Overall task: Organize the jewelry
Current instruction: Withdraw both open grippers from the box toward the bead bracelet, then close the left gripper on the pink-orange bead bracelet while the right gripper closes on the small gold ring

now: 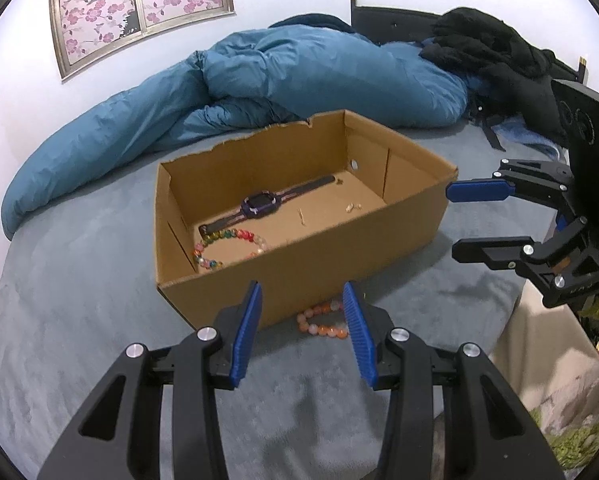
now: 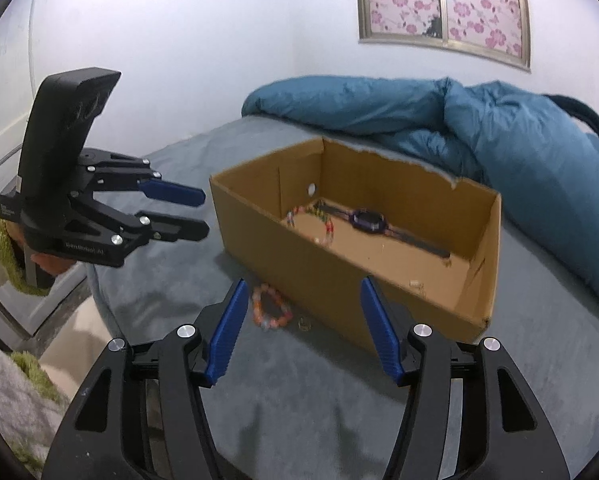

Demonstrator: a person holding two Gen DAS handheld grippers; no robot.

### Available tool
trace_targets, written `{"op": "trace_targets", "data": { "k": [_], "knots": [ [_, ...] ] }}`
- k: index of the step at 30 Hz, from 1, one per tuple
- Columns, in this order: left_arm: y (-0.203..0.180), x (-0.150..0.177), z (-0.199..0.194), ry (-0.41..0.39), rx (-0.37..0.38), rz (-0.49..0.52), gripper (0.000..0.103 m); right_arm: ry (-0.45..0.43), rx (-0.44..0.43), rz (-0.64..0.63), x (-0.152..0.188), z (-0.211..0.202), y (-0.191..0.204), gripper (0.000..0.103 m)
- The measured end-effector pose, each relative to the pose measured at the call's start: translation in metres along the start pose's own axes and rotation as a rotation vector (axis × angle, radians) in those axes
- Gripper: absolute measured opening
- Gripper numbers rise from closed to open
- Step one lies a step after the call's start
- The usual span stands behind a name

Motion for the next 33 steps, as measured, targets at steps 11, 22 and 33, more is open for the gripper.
{"op": "trace_targets", "data": {
  "k": [11,22,33],
  "knots": [
    [-0.014,0.025,0.030,0.064,0.030,0.065,0.041,0.078,-0.007,-0.014,0.018,0.018,0.002,0.056],
    [-0.031,0.024,0.070,0.084,0.104,0.191,0.041,0.124,-0.025,-0.054,0.028,0.045,-0.001,0.035],
    [-0.024,0.035,0.114,0.173,0.146,0.206,0.017,0.150,-0.066,-0.085,0.029,0.070,0.001,0.027]
  ]
}}
Point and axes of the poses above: each gripper's, at about its wrist camera, not at the fingertips, and z roughly the way its jaws point, y to its left, x to its underside, the point moved 1 cm from there along z, roughly the way its jaws point, and after that the axes turned 9 degrees about x, right-handed, at the moved point
